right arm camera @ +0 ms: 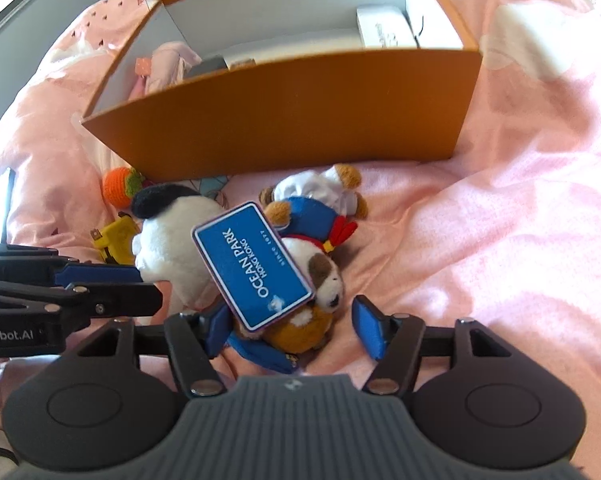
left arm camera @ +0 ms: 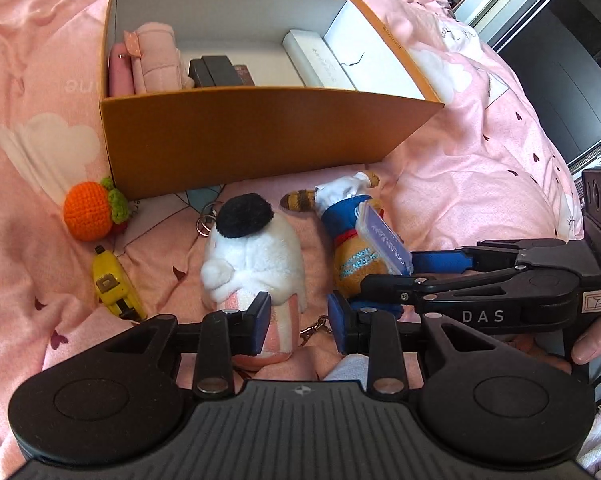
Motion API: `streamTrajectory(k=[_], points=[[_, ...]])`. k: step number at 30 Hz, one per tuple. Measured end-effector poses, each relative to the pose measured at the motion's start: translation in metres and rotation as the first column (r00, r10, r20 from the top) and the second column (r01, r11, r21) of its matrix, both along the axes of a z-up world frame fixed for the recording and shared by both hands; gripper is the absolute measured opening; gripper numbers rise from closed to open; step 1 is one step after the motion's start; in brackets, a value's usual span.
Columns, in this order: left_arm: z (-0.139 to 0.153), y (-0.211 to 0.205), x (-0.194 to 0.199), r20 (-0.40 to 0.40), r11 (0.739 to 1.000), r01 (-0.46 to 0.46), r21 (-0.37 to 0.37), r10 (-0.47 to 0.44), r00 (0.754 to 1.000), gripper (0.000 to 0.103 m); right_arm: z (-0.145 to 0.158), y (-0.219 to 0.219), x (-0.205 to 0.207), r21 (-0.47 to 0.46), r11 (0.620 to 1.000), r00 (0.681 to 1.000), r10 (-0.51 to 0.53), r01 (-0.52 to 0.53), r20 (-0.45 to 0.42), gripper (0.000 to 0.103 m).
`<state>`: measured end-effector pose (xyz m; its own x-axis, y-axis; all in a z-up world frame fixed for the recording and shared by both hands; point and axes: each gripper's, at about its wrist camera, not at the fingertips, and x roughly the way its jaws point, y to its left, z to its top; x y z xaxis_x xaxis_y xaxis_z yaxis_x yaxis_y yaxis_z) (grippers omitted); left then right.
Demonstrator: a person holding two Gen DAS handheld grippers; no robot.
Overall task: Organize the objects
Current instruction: 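Grasp the white plush with the left tool while the right tool grasps the tagged bear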
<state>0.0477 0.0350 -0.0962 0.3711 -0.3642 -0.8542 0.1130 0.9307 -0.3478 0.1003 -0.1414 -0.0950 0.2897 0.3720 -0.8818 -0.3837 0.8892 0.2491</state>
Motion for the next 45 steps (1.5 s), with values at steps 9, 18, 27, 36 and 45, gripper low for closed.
streamTrajectory(k=[9, 18, 27, 36, 45], points=[[0.014, 0.002, 0.001, 0.11, 0.988, -0.057, 0.14, 0.041, 0.993, 0.064, 0.011, 0.01, 0.001, -0.002, 1.0, 0.997, 0.021, -0.021, 0.081, 0.07], [-0.01, 0.006, 0.012, 0.033, 0.99, -0.085, 0.113, 0.082, 0.996, 0.072, -0.001, 0.031, 0.004, -0.117, 0.991, 0.992, 0.078, -0.066, 0.101, 0.07], [-0.029, 0.003, 0.023, 0.005, 0.989, -0.078, 0.125, 0.078, 0.997, 0.078, -0.026, 0.023, 0.014, -0.064, 0.997, 0.999, 0.04, -0.041, -0.005, 0.06], [-0.041, 0.009, 0.024, -0.044, 0.996, -0.086, 0.04, 0.088, 0.995, 0.071, -0.028, 0.019, 0.009, -0.046, 0.998, 0.999, 0.039, -0.039, -0.003, 0.058], [-0.022, 0.01, 0.014, 0.003, 0.994, -0.105, 0.034, 0.105, 0.994, 0.067, -0.007, 0.007, 0.002, -0.007, 0.999, 0.997, 0.053, -0.053, 0.052, 0.055]])
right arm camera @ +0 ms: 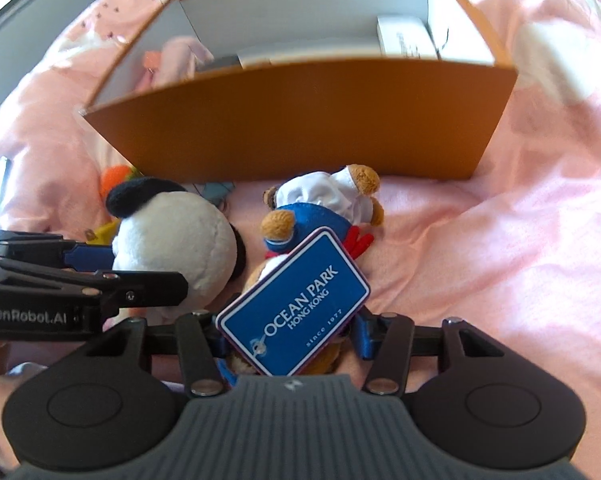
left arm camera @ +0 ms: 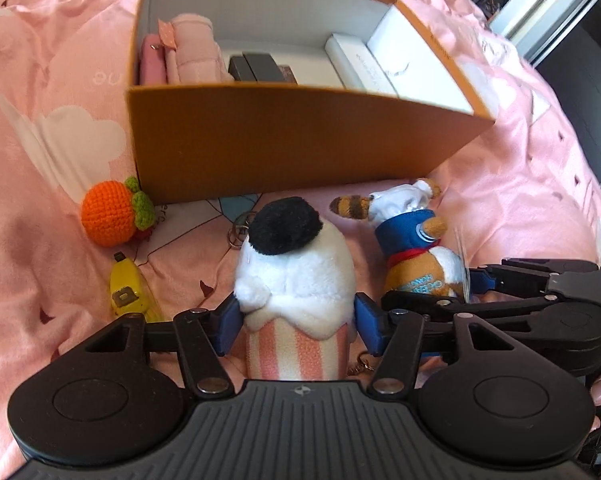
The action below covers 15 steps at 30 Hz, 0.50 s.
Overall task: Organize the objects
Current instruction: 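Grasp the white plush with the left tool while the right tool grasps the tagged bear, then lift the white plush and tagged bear with both tools over the orange box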
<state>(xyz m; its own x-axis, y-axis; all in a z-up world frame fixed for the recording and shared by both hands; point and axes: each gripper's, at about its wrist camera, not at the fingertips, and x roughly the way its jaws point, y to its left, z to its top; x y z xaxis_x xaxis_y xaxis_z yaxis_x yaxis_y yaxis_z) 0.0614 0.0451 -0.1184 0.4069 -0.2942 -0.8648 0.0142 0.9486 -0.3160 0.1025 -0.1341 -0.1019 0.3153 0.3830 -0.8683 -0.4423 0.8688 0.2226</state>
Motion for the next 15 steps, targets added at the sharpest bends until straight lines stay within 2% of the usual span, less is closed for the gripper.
streamTrajectory(k=[7, 12, 15], points=[[0.042, 0.002, -0.004, 0.077, 0.988, 0.0, -0.151, 0.011, 0.997, 0.066, 0.052, -0.021, -0.006, 0.039, 0.998, 0.992, 0.038, -0.043, 0.118, 0.055], [0.081, 0.001, 0.004, 0.172, 0.982, 0.014, -0.19, 0.019, 0.985, 0.066, 0.094, -0.033, -0.003, 0.061, 0.995, 0.971, 0.067, -0.083, 0.228, 0.055], [0.107, 0.003, 0.019, 0.228, 0.983, 0.015, -0.182, 0.027, 0.973, 0.066, 0.114, -0.037, 0.009, 0.078, 0.992, 0.96, 0.074, -0.099, 0.272, 0.055]])
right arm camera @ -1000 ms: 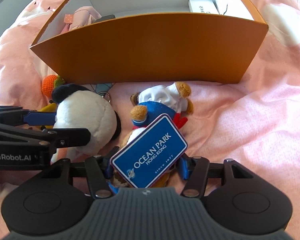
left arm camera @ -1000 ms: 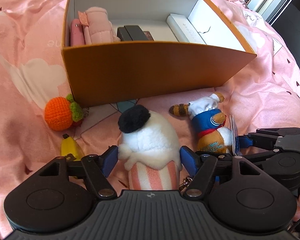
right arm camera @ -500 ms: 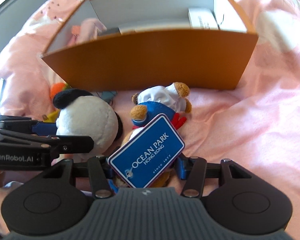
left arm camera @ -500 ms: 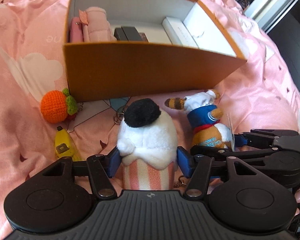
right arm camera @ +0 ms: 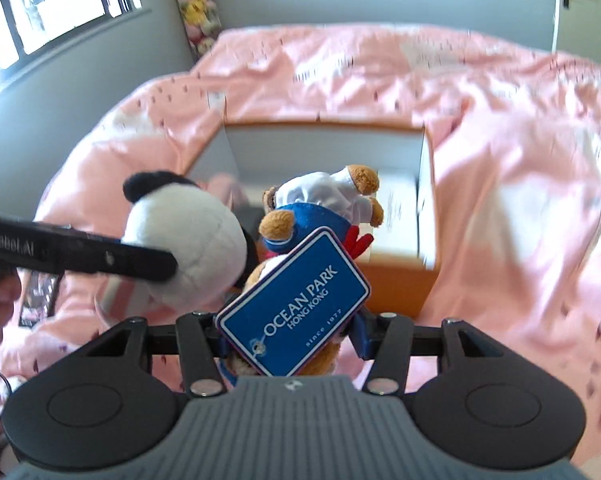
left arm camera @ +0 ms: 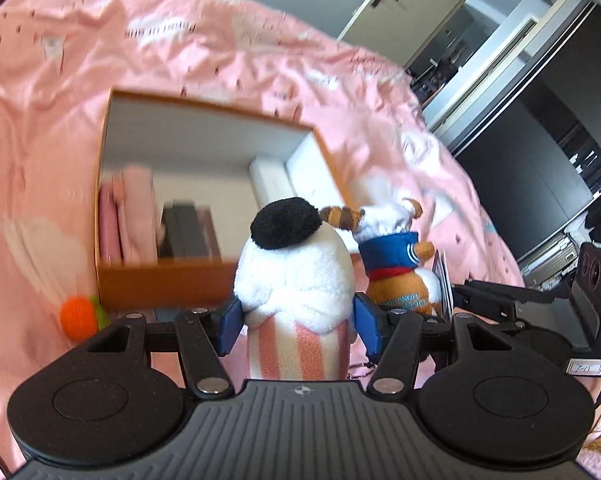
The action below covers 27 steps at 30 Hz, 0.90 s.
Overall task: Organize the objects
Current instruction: 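Lift the white plush and tagged bear with both tools over the orange box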
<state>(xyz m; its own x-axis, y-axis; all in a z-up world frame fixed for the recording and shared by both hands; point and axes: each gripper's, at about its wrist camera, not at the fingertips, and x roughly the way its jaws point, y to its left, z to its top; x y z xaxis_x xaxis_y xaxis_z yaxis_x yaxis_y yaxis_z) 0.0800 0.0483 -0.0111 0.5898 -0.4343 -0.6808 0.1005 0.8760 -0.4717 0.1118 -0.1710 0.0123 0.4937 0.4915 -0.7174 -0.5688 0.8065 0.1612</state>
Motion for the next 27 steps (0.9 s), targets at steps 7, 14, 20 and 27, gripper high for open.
streamTrajectory(k=[7, 14, 20, 27], points=[[0.036, 0.0, 0.059, 0.053, 0.999, -0.041, -0.016, 0.041, 0.998, 0.066, 0.03, 0.003, 0.059, 0.079, 0.997, 1.0, 0.018, -0.019, 0.021, 0.055], [-0.013, 0.004, 0.113, -0.098, 0.985, -0.151, -0.084, 0.142, 0.985, 0.066, -0.005, 0.026, 0.124, 0.035, 0.996, 0.992, 0.081, -0.077, -0.1, 0.055], [-0.052, 0.005, 0.133, -0.208, 0.98, -0.186, -0.072, 0.168, 0.964, 0.066, -0.041, 0.035, 0.149, 0.016, 0.996, 0.976, 0.085, -0.083, -0.202, 0.055], [-0.066, -0.001, 0.14, -0.235, 0.98, -0.198, -0.032, 0.185, 0.954, 0.066, -0.061, 0.036, 0.167, 0.009, 0.996, 0.952, 0.088, -0.09, -0.292, 0.055]])
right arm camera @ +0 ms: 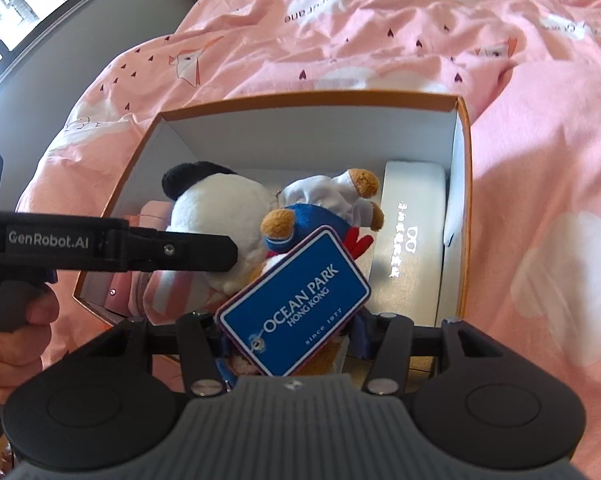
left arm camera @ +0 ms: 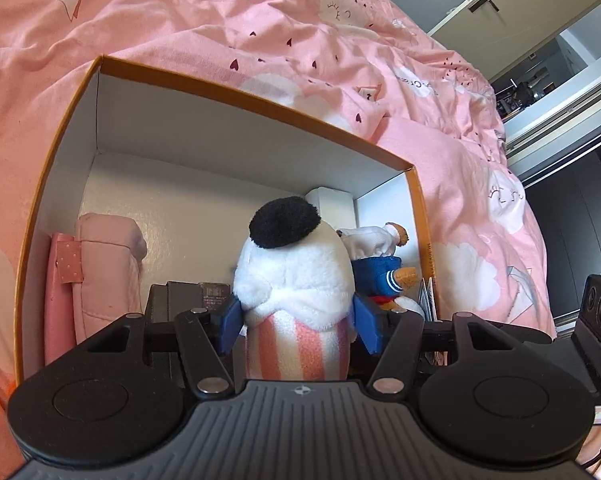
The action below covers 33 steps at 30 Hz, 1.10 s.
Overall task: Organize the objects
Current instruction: 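Lift the white plush and tagged bear with both tools over the orange box, then lower both plush toys into the orange box and open both tools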
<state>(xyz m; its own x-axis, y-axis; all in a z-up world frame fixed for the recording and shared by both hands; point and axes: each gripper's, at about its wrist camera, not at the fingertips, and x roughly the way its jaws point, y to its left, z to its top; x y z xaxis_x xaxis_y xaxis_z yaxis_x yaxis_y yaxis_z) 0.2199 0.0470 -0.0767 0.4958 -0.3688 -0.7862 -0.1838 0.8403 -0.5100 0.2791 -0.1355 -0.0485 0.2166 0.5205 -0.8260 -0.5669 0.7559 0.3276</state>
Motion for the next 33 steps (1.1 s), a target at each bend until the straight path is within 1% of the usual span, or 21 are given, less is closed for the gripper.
streamTrajectory(k=[4, 9, 10, 11, 13, 17, 19, 22, 24, 26, 27, 28, 29, 31, 33], points=[[-0.01, -0.002, 0.005, -0.033, 1.0, 0.004, 0.014, -0.004, 0.999, 0.067, -0.011, 0.006, 0.004, -0.033, 0.999, 0.999, 0.029, -0.03, -0.015, 0.055], [-0.011, -0.005, 0.006, -0.021, 0.999, 0.019, 0.044, -0.019, 1.0, 0.068, -0.017, 0.016, 0.001, -0.089, 0.994, 0.998, 0.063, -0.06, 0.025, 0.056], [-0.011, -0.005, 0.006, -0.017, 0.999, 0.024, 0.049, -0.023, 1.0, 0.069, -0.018, 0.017, 0.002, -0.095, 0.993, 0.997, 0.068, -0.066, 0.025, 0.057], [-0.011, -0.006, 0.006, -0.013, 0.998, 0.029, 0.053, -0.028, 1.0, 0.072, -0.019, 0.017, 0.003, -0.097, 0.993, 0.997, 0.072, -0.07, 0.024, 0.058], [-0.013, -0.006, 0.007, -0.013, 0.998, 0.044, 0.052, -0.043, 0.999, 0.073, -0.021, 0.017, 0.003, -0.099, 0.992, 0.996, 0.08, -0.078, 0.025, 0.059], [-0.009, -0.005, 0.008, -0.005, 0.996, 0.074, 0.048, -0.074, 0.997, 0.078, -0.022, 0.018, 0.002, -0.108, 0.99, 0.995, 0.095, -0.091, 0.033, 0.06], [-0.005, -0.003, 0.007, 0.01, 0.995, 0.093, 0.044, -0.094, 0.996, 0.08, -0.021, 0.017, 0.002, -0.109, 0.989, 0.994, 0.103, -0.099, 0.031, 0.062], [0.005, 0.0, 0.005, 0.038, 0.991, 0.118, 0.058, -0.12, 0.992, 0.08, -0.018, 0.018, 0.0, -0.116, 0.987, 0.992, 0.118, -0.113, 0.039, 0.065], [0.013, 0.002, 0.003, 0.059, 0.986, 0.149, 0.07, -0.153, 0.986, 0.074, -0.013, 0.019, -0.003, -0.123, 0.986, 0.99, 0.124, -0.115, 0.064, 0.073], [0.019, 0.004, 0.004, 0.061, 0.982, 0.165, 0.087, -0.171, 0.983, 0.065, -0.006, 0.018, -0.004, -0.125, 0.985, 0.988, 0.129, -0.117, 0.089, 0.073], [0.02, 0.005, 0.005, 0.062, 0.982, 0.164, 0.095, -0.17, 0.983, 0.064, -0.003, 0.016, -0.005, -0.122, 0.986, 0.987, 0.127, -0.115, 0.094, 0.073], [0.021, 0.007, 0.006, 0.064, 0.982, 0.161, 0.1, -0.168, 0.984, 0.062, -0.001, 0.015, -0.005, -0.119, 0.986, 0.987, 0.125, -0.113, 0.098, 0.072], [0.021, 0.008, 0.008, 0.064, 0.983, 0.157, 0.099, -0.164, 0.984, 0.062, 0.002, 0.014, -0.004, -0.116, 0.987, 0.987, 0.125, -0.113, 0.101, 0.069], [0.021, 0.01, 0.013, 0.072, 0.986, 0.142, 0.091, -0.149, 0.986, 0.061, 0.005, 0.013, -0.003, -0.109, 0.988, 0.988, 0.12, -0.11, 0.097, 0.068], [0.02, 0.009, 0.019, 0.079, 0.987, 0.133, 0.092, -0.14, 0.987, 0.061, 0.006, 0.013, -0.001, -0.099, 0.989, 0.989, 0.119, -0.111, 0.087, 0.061]])
